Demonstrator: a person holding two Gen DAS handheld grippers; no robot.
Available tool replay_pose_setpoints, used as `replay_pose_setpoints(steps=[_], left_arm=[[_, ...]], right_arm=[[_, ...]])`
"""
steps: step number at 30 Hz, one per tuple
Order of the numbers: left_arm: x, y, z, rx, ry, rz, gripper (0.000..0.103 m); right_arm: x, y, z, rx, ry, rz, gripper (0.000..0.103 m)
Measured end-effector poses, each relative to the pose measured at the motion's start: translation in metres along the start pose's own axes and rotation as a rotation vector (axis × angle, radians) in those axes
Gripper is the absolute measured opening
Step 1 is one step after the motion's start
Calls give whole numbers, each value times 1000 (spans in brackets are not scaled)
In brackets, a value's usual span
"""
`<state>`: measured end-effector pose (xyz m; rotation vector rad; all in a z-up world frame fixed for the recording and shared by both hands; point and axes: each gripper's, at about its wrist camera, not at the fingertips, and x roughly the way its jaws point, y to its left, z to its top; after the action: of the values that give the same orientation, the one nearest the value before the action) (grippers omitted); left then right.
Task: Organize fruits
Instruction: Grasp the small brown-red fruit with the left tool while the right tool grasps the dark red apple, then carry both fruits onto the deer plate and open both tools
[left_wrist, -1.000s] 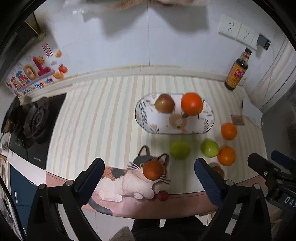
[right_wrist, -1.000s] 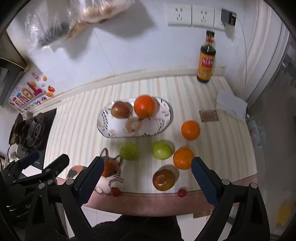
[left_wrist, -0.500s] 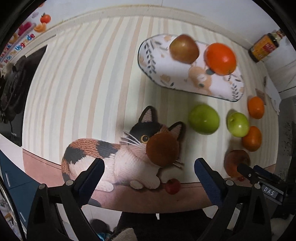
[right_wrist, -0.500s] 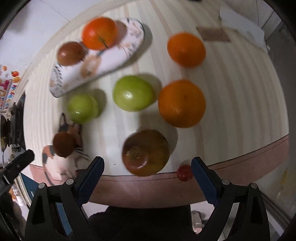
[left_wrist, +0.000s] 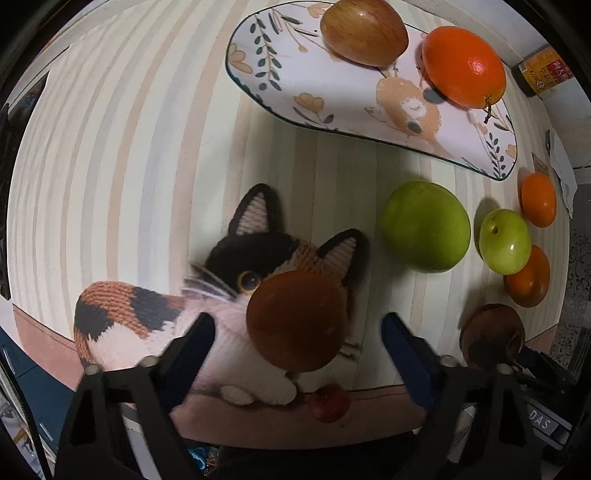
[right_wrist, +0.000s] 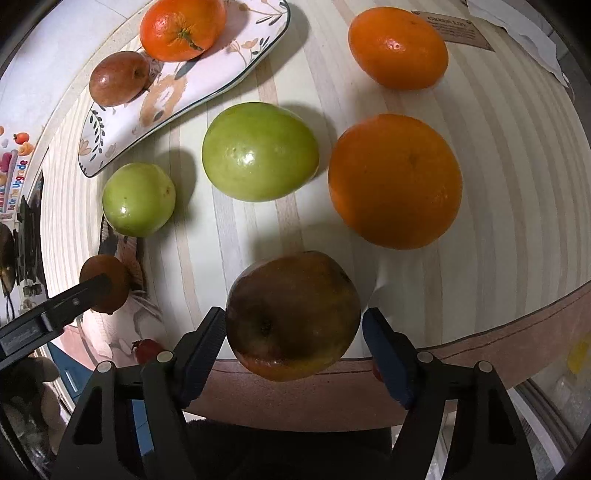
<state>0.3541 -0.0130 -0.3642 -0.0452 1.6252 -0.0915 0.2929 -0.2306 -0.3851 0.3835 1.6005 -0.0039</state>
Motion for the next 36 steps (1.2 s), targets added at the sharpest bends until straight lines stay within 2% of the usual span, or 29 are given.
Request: replay_pose_setpoints(steps=[2, 3, 16, 22, 26, 29, 32, 36], left_arm=[[2, -1, -1, 1, 1, 3, 56], [3, -2, -1, 4, -3, 12, 53], [5, -12, 7, 11, -31, 31, 53], [-10, -10, 2, -1, -52, 19, 52], [-39, -5, 3, -15, -85, -25, 52], [-68, -5, 11, -16, -128, -63, 52], [-91, -3, 33, -23, -161, -105, 52], [-97, 8, 70, -34, -169, -111, 52]], right_arm=[[0, 1, 1, -8, 2, 4, 71], [-1, 1, 1, -12, 3, 7, 71], [1, -3, 3, -33, 46, 14, 71], [-5, 1, 3, -75, 6, -6, 70], [-26, 15, 8, -110, -45, 33, 70], [-47, 30, 19, -134, -89, 76, 70], [-68, 51, 40, -162, -139, 115, 70], [-73, 85, 81, -181, -175, 143, 70]])
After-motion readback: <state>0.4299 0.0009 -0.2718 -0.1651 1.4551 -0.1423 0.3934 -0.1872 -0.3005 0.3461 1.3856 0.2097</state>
